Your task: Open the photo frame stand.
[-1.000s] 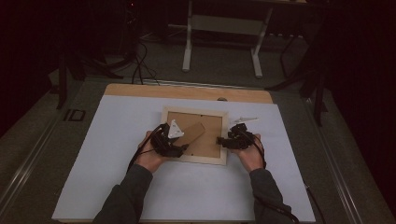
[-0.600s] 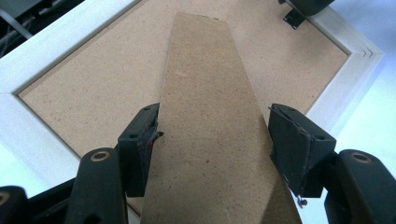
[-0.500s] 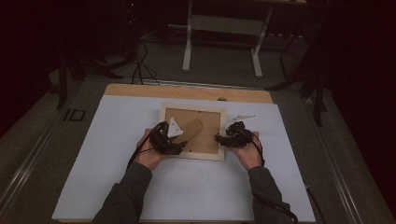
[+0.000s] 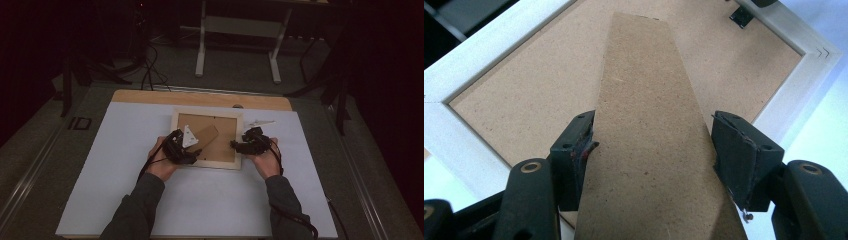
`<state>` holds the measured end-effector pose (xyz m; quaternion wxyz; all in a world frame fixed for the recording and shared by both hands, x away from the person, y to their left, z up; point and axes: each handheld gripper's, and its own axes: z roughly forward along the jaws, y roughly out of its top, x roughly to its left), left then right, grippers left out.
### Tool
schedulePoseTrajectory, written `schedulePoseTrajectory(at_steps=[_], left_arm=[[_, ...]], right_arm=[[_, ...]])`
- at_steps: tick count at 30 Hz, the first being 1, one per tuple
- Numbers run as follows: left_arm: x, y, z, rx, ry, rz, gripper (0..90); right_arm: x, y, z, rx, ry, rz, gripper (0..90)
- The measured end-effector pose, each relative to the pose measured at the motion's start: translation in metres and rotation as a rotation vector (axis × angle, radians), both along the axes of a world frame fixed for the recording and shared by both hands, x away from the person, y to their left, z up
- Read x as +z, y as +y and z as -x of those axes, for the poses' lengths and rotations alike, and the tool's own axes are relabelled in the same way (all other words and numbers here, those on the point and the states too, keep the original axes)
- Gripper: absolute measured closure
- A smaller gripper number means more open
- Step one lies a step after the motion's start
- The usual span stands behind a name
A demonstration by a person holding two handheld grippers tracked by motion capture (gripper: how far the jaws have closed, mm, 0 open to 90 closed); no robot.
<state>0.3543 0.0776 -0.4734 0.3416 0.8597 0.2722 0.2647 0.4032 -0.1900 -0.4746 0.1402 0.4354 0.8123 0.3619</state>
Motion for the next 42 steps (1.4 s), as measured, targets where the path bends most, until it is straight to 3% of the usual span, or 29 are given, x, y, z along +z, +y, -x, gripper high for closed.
schedulePoseTrajectory(at_steps=[8, 20, 42], left_arm=[[0.002, -0.007, 0.001, 0.015, -0.056, -0.022, 38.8], [0.0, -0.006, 0.007, 0.015, -0.086, -0.018, 38.8], [0.0, -0.007, 0.014, 0.007, -0.127, -0.025, 38.7]], right_arm=[[0.005, -0.003, -0.007, -0.012, 0.001, 0.016, 41.5], [0.0, -0.004, -0.015, -0.039, 0.012, -0.022, 41.8], [0.004, -0.005, -0.028, -0.009, 0.036, -0.079, 35.6]])
